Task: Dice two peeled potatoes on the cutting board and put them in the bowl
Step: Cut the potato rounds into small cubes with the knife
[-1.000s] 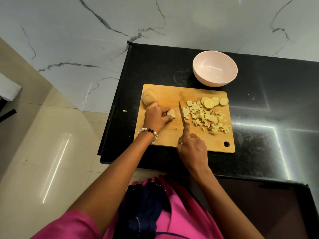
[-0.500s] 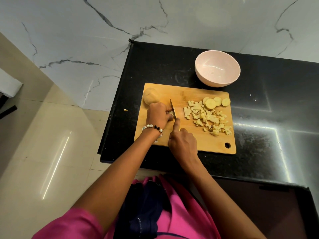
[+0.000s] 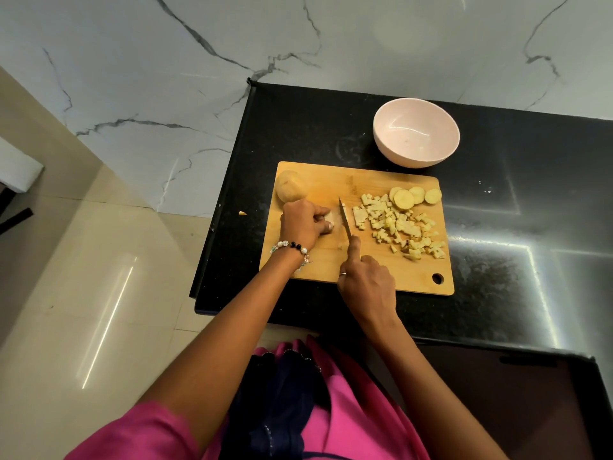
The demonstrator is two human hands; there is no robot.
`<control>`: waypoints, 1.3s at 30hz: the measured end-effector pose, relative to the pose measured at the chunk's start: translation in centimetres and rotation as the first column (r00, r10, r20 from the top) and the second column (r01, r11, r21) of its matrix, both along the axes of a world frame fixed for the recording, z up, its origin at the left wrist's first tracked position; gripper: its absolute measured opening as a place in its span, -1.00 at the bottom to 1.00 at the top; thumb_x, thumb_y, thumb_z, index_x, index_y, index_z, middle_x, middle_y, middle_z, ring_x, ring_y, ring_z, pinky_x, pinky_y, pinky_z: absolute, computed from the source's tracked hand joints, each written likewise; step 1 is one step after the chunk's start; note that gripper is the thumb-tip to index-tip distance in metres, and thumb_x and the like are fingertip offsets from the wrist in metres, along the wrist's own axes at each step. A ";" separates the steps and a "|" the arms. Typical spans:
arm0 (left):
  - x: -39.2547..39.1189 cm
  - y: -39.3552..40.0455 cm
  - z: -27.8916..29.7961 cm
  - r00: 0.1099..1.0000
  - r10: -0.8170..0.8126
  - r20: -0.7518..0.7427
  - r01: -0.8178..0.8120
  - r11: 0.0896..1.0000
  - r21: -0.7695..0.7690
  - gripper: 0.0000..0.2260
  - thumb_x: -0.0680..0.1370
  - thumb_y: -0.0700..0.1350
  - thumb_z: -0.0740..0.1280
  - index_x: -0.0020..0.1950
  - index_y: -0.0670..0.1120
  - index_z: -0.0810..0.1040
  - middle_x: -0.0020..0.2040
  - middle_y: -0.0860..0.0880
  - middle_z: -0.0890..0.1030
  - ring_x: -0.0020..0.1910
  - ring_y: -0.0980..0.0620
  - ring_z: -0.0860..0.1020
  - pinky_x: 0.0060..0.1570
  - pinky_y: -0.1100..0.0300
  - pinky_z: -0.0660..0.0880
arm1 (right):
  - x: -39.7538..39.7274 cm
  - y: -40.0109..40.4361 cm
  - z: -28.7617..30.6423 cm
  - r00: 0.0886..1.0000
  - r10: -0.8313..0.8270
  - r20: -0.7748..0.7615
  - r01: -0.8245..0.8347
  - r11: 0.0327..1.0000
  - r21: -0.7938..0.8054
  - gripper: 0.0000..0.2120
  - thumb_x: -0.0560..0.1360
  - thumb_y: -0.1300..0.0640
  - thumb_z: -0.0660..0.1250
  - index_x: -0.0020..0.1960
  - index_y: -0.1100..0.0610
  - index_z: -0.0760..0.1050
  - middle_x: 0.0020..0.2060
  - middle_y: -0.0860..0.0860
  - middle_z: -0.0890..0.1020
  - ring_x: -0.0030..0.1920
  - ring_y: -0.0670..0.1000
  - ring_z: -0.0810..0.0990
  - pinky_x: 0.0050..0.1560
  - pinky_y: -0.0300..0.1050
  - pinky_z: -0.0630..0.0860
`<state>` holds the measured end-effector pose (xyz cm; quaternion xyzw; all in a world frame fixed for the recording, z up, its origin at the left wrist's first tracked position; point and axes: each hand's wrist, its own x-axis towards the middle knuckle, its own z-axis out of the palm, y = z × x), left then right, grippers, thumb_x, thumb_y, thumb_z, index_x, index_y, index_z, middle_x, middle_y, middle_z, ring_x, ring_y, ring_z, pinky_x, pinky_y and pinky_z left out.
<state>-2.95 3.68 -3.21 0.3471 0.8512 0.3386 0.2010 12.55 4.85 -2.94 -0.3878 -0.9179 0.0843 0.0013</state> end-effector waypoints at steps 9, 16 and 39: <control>0.2 -0.6 -0.2 0.995 0.090 -0.052 -0.089 0.996 0.024 -0.75 0.40 -0.14 0.51 0.05 -0.12 0.67 -0.05 -0.04 0.68 -0.11 0.09 0.61 0.03 0.24 0.54 | 0.3 -0.7 0.6 0.998 -0.014 -0.069 0.008 0.996 -0.091 -0.45 0.60 0.13 0.05 0.54 0.17 -0.02 -0.09 0.18 0.58 -0.17 0.23 0.54 -0.30 -0.04 0.24; 0.4 -0.4 -0.3 0.990 0.108 -0.088 -0.106 0.994 0.030 -0.81 0.40 -0.09 0.50 -0.01 -0.09 0.69 -0.04 -0.04 0.67 -0.09 0.05 0.60 -0.01 0.15 0.56 | -0.6 -0.7 0.4 0.998 0.022 -0.053 -0.027 0.995 -0.101 -0.45 0.59 0.14 0.04 0.54 0.17 -0.01 -0.06 0.20 0.59 -0.15 0.24 0.55 -0.31 -0.04 0.26; 0.0 -1.3 0.0 0.992 0.120 -0.028 -0.118 0.989 0.085 -0.82 0.45 -0.13 0.45 0.04 -0.11 0.68 -0.02 -0.03 0.68 -0.04 0.12 0.59 -0.01 0.39 0.43 | 0.8 -1.6 1.3 0.995 -0.015 -0.097 0.005 0.994 -0.110 -0.46 0.58 0.14 0.05 0.53 0.16 0.03 -0.17 0.15 0.58 -0.22 0.19 0.53 -0.34 -0.05 0.26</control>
